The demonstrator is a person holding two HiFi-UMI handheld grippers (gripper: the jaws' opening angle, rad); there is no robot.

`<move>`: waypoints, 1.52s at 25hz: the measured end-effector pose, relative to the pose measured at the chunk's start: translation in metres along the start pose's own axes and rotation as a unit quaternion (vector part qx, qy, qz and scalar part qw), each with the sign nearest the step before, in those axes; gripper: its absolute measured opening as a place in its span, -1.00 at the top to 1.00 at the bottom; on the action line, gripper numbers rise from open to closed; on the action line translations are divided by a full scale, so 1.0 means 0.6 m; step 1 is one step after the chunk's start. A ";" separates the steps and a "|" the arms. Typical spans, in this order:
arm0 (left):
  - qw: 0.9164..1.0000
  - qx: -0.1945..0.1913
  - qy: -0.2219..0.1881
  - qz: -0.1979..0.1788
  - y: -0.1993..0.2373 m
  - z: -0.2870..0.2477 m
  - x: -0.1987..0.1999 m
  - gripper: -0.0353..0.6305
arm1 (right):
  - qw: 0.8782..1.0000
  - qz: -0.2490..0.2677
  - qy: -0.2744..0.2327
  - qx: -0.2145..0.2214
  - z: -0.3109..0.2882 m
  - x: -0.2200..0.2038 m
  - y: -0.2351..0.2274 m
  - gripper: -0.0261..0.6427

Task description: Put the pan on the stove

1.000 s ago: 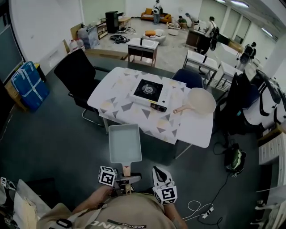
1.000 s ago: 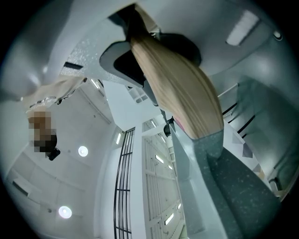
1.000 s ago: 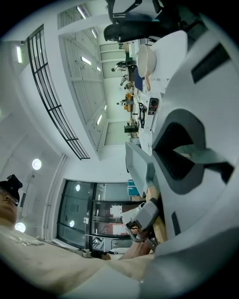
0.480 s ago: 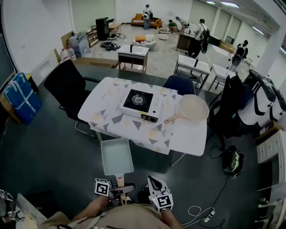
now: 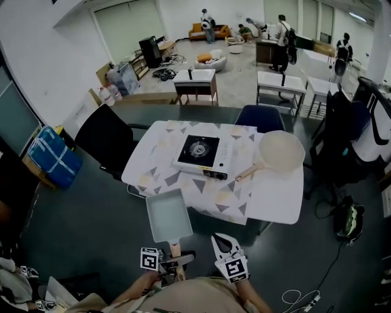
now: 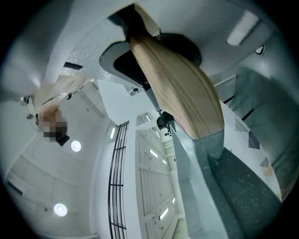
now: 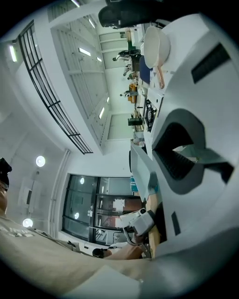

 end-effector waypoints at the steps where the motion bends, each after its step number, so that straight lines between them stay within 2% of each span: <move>1: 1.000 -0.003 -0.002 0.000 0.002 -0.006 0.002 0.59 | 1.000 -0.001 -0.001 0.007 -0.004 -0.002 -0.007 0.92; 6: 1.000 -0.010 -0.004 -0.006 0.027 -0.039 0.013 0.59 | 0.999 0.008 -0.001 0.046 -0.028 -0.035 -0.046 0.92; 10: 1.000 -0.011 -0.016 0.009 0.025 -0.039 0.027 0.58 | 0.998 -0.017 0.010 0.058 -0.043 -0.034 -0.049 0.92; 14: 1.000 -0.003 -0.021 0.009 0.037 -0.032 0.054 0.58 | 0.998 -0.011 0.017 0.059 -0.075 -0.036 -0.060 0.92; 17: 1.000 0.001 -0.017 0.008 0.048 -0.036 0.092 0.58 | 0.999 -0.011 0.005 0.048 -0.108 -0.018 -0.075 0.92; 21: 1.000 -0.013 -0.010 0.010 0.053 -0.031 0.148 0.58 | 0.999 -0.007 0.008 0.033 -0.149 0.029 -0.073 0.92; 27: 0.999 -0.031 0.028 -0.001 0.078 -0.007 0.229 0.58 | 1.000 -0.011 -0.001 -0.014 -0.224 0.036 -0.068 0.92; 33: 0.997 -0.054 0.049 0.016 0.114 0.022 0.276 0.58 | 0.998 0.000 0.009 -0.069 -0.271 0.027 -0.045 0.92; 38: 0.997 -0.060 0.046 0.028 0.140 0.026 0.308 0.58 | 0.996 0.002 0.032 -0.078 -0.286 0.024 -0.048 0.92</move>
Point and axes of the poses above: the fingertips, and each gripper's own axes: z backward along the fingers, y to its left, x out of its top, the point moved 7 cm from there along z, backward along the fingers, and after that the axes turned 5 degrees about -y, right-handed, at the moved point
